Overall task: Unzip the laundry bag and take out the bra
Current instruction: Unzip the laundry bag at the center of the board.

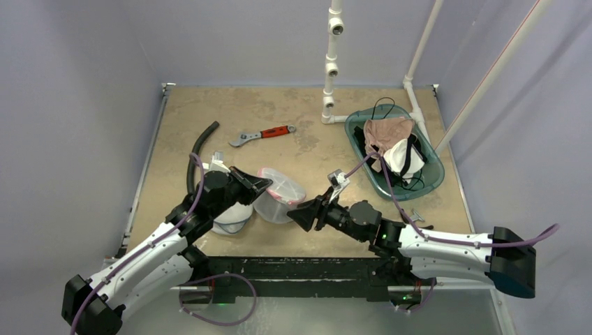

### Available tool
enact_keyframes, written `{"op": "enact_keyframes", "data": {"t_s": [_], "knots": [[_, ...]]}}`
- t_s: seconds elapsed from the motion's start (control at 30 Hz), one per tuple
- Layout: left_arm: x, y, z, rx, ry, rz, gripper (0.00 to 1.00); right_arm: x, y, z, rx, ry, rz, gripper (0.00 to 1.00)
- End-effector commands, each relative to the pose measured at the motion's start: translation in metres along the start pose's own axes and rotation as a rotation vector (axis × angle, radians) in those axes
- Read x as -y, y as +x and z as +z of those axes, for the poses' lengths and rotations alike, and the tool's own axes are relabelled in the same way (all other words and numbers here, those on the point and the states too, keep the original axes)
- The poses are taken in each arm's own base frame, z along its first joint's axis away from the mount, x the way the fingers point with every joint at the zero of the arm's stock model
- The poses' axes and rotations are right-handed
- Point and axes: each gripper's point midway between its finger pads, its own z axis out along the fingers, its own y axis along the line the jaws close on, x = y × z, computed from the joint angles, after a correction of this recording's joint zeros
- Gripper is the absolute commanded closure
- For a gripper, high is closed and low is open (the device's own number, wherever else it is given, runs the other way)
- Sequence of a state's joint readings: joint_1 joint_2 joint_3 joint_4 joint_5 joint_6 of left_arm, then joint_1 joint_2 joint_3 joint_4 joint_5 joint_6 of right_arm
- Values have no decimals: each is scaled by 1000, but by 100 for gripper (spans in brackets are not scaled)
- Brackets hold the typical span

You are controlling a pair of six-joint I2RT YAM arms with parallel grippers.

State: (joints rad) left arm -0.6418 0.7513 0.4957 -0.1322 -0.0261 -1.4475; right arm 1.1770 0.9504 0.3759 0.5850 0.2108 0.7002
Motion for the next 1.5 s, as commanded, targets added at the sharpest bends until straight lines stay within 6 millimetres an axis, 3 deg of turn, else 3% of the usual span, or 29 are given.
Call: {"op": "enact_keyframes", "data": {"t_s": [0.0,0.4,0.73,1.47], "knots": [[43,-4,-11,1,124,-16,100,-27,-17,-1,56,-125,41,42],[73,-10,-25,10,178,-5,100,-21,-20,-3,66,-145,98,37],[90,-13,-33,16,205,2,100,-40,-37,-5,101,-255,131,36],[100,-14,-36,17,222,-6,100,-45,-49,14,132,-268,208,37]]}}
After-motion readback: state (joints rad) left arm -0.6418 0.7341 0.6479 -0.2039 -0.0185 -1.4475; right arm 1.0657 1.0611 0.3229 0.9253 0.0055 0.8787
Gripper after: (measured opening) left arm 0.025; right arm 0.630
